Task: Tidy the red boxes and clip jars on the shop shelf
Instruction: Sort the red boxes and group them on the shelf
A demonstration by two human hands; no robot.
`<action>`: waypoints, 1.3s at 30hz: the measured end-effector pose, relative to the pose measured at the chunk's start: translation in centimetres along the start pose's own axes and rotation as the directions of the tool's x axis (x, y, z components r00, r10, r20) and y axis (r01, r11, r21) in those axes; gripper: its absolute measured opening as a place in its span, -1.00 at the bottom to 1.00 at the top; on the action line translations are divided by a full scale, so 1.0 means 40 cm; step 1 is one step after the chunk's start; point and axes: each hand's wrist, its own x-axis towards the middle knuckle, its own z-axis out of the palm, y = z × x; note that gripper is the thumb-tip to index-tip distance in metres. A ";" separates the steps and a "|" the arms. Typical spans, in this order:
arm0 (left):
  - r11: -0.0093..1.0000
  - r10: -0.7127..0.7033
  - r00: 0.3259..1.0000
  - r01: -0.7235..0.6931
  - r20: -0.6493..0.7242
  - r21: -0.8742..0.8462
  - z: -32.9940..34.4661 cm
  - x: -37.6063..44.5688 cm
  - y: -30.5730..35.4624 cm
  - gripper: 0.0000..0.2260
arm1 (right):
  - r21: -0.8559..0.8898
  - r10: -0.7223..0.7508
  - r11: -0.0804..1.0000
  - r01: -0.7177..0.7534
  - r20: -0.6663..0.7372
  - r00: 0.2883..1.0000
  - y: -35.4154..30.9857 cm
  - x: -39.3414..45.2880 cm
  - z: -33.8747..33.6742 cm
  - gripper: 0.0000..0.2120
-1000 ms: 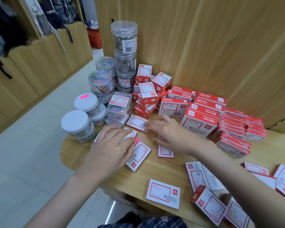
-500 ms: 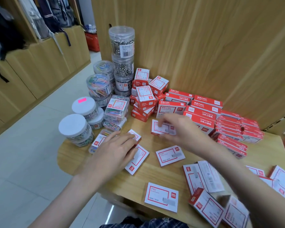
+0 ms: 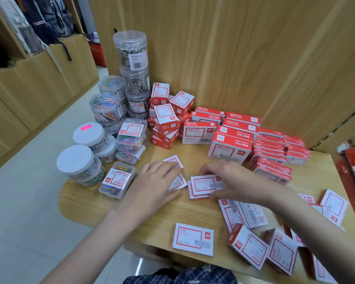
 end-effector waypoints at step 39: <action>0.968 -0.157 0.988 0.151 -0.013 -0.201 -0.049 0.002 -0.028 -0.67 | 0.170 -0.033 0.984 0.046 -0.080 0.996 -0.011 0.007 0.002 -0.57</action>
